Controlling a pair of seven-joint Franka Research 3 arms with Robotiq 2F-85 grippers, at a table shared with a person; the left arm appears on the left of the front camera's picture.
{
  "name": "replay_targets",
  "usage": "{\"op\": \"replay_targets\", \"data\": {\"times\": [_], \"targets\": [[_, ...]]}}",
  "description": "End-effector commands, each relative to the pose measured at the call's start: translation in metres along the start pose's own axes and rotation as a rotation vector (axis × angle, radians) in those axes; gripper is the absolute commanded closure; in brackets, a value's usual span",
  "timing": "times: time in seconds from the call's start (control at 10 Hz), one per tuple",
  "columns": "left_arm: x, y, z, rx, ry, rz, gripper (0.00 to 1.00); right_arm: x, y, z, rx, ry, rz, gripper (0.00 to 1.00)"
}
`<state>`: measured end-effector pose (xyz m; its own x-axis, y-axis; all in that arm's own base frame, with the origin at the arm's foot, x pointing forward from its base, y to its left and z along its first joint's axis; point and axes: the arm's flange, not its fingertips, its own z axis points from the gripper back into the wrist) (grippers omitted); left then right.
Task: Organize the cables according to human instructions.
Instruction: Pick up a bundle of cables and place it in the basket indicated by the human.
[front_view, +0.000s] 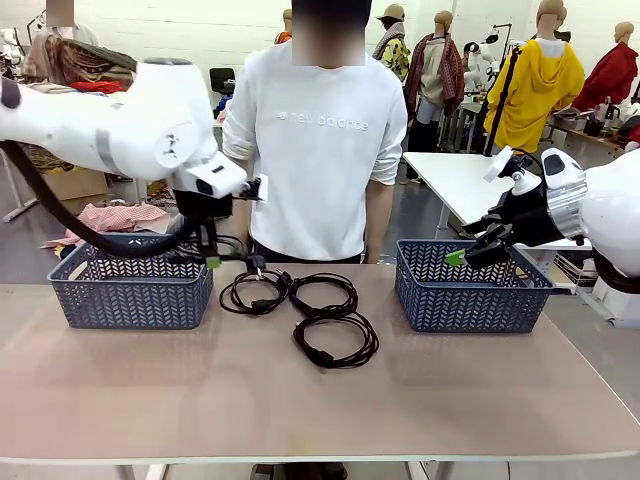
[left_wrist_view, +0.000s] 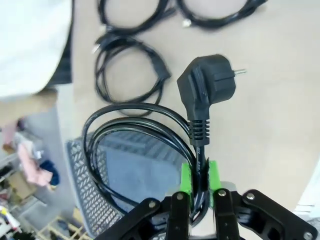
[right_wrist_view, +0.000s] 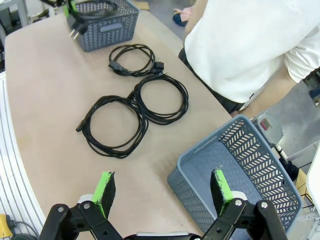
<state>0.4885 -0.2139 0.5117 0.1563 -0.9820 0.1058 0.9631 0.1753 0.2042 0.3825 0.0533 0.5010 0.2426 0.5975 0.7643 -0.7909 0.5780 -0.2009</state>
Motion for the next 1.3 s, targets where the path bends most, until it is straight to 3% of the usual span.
{"op": "replay_targets", "data": {"times": [0.0, 0.6, 1.2], "targets": [[-0.024, 0.02, 0.009, 0.048, 0.02, 0.042, 1.0, -0.001, -0.001, -0.001, -0.001, -0.005, 0.005, 0.0], [-0.097, 0.065, -0.008, 0.082, 0.017, 0.197, 1.0, -0.001, -0.001, -0.001, -0.001, -0.005, 0.005, 0.0], [-0.121, 0.093, -0.039, 0.077, 0.032, 0.279, 1.0, -0.001, -0.001, -0.001, -0.001, -0.005, 0.005, 0.0]]}}
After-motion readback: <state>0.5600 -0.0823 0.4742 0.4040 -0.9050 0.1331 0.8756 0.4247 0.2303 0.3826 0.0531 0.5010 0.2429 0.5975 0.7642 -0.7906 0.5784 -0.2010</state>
